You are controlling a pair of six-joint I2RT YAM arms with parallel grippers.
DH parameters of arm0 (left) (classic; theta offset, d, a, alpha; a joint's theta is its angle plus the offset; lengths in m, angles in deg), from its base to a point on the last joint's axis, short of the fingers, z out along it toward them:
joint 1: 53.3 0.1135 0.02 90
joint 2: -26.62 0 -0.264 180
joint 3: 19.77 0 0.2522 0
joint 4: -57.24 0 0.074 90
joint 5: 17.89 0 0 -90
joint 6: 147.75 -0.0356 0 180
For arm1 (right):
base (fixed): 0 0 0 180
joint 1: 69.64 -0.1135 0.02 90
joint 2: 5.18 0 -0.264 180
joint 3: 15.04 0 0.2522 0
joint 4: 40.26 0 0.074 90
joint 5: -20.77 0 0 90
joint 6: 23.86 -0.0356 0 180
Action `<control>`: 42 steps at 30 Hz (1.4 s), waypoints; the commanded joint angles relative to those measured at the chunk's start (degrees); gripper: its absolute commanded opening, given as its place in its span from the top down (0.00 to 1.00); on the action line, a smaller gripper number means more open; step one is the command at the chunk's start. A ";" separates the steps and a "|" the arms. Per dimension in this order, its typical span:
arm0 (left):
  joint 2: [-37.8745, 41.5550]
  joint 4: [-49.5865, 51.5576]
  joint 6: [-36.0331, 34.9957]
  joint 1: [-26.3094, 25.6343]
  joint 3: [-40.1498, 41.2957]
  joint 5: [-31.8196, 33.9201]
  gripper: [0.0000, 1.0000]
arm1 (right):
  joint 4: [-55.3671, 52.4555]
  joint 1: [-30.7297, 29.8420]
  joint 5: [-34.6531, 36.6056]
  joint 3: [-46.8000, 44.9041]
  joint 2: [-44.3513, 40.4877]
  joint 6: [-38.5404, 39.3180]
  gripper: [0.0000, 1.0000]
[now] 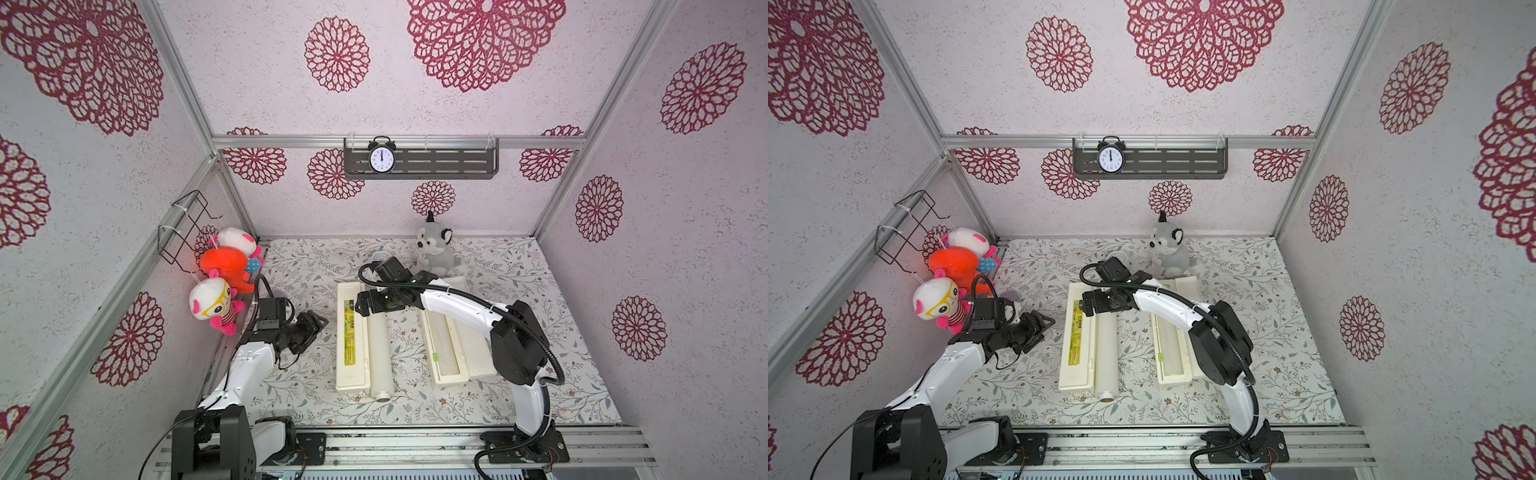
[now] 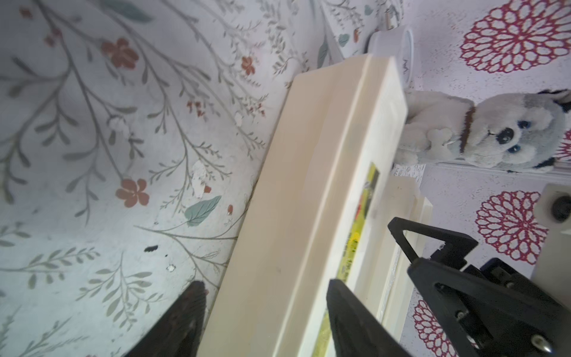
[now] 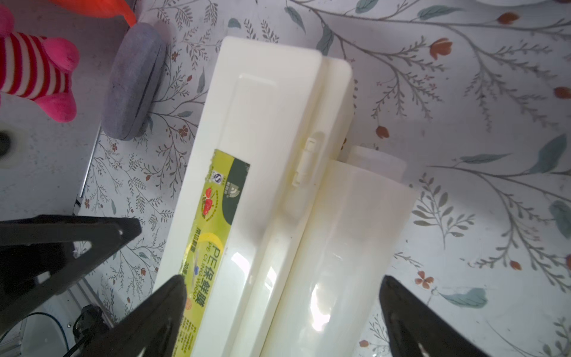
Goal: Put plastic wrap rolls into dispensers
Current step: Pick up the plastic wrap cutting box from the center of the board.
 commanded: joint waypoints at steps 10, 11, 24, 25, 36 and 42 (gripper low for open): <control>-2.27 -13.41 6.07 -2.84 6.75 -2.43 0.35 | -10.28 -4.08 0.46 14.27 8.69 1.95 0.01; -2.53 -14.64 6.73 -3.46 7.31 -2.53 0.35 | -10.67 -4.17 0.38 14.93 9.32 1.93 0.01; -6.42 -17.45 9.01 -8.43 6.72 -0.63 0.34 | -25.23 -4.99 7.76 30.55 19.78 10.81 0.01; -6.42 -17.15 8.90 -8.43 6.47 -0.67 0.34 | -26.48 -4.98 8.37 31.48 20.46 11.63 0.01; -3.63 -11.46 7.19 -6.25 4.78 1.75 0.34 | -24.68 -4.83 7.08 30.34 19.17 9.89 0.01; -3.93 -13.96 8.24 -6.44 5.46 0.09 0.34 | -21.17 -5.38 12.00 26.61 17.95 4.07 0.01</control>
